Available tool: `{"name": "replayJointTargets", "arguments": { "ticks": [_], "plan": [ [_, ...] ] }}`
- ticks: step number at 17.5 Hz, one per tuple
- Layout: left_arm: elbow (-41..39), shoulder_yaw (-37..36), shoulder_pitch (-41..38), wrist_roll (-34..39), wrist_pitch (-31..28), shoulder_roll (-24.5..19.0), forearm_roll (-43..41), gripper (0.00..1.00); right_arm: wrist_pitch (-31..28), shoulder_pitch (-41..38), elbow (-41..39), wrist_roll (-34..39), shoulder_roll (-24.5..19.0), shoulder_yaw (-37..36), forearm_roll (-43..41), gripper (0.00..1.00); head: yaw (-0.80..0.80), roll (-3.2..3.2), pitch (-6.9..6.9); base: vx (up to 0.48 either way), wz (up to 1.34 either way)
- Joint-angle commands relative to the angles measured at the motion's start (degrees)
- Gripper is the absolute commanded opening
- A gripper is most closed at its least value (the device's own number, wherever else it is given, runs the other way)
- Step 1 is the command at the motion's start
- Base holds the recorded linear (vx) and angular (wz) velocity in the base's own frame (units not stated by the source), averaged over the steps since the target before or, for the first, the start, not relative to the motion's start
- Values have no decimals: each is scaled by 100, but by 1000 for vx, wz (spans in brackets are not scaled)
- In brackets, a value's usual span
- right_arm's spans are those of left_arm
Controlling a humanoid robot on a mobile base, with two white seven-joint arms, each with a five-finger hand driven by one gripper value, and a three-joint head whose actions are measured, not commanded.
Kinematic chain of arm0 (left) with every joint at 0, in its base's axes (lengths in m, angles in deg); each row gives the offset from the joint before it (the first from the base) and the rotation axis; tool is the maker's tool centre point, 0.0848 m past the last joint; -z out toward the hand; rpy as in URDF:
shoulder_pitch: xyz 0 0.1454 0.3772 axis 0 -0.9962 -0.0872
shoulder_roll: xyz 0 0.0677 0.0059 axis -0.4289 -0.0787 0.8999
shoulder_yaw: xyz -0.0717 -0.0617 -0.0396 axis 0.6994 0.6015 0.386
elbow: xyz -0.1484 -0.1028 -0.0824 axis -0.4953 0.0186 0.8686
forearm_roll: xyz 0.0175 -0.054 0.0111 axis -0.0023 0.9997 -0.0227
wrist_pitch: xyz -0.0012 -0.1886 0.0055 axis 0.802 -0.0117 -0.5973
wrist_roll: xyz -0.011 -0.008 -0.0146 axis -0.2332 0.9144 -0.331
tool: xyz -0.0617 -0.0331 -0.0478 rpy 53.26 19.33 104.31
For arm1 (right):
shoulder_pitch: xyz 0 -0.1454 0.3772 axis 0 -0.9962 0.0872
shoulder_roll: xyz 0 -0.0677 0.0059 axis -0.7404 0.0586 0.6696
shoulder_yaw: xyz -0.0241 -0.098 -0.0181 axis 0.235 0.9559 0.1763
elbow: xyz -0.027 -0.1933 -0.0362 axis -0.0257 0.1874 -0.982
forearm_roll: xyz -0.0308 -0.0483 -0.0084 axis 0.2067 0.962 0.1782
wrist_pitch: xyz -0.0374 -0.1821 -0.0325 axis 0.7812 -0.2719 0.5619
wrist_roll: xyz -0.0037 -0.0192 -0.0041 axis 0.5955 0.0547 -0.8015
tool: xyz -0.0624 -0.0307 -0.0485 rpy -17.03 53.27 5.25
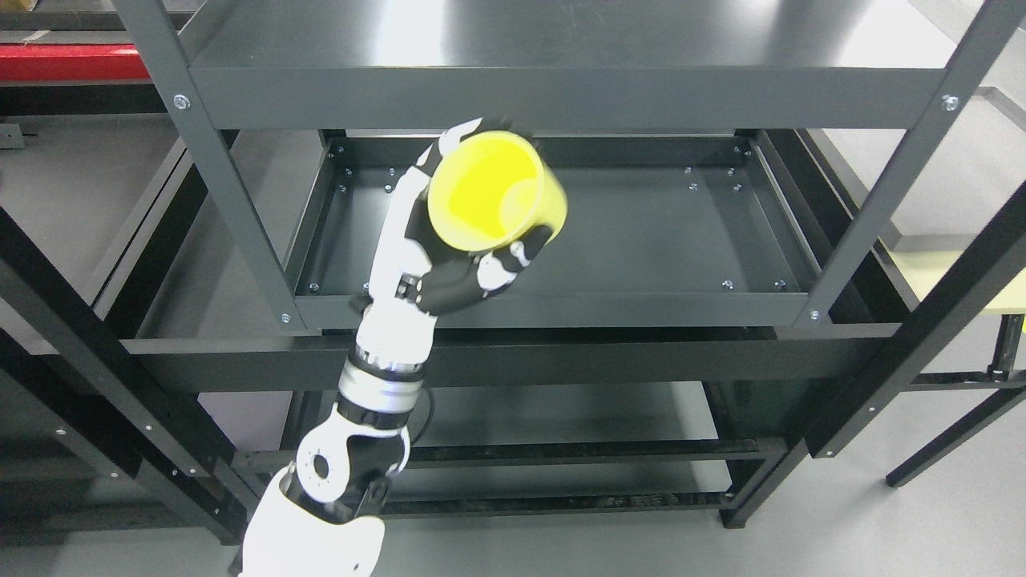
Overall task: Place yellow IKEA cup on middle right shelf
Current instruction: 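Raise the left arm and carry the cup up onto the shelf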
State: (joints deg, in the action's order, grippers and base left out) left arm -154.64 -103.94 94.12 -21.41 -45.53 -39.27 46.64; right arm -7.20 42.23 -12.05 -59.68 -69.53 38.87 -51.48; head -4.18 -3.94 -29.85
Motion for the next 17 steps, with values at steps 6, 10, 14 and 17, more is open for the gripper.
{"name": "replayJointTargets", "arguments": {
  "ticks": [6,10,14,17],
  "plan": [
    [-4,-482,2311,1557,-1168,-100,133,0,-5,-79,0,4,100,97,-141,99,0,0,0,122,141],
    [364,-464,3356,2838,-3151,-100,1781,0,-5,-79,0,4,100,97,-141,99,0,0,0,118,217],
    [1033,-517,4201,3350,-4566,-100,3592,0,-5,-79,0,4,100,97,-141,99,0,0,0,25,24],
    [1453,-1191,4361,3861,-5151,-100,4114,0,-5,-79,0,4,100,97,-141,99,0,0,0,-2,-16]
  ]
}}
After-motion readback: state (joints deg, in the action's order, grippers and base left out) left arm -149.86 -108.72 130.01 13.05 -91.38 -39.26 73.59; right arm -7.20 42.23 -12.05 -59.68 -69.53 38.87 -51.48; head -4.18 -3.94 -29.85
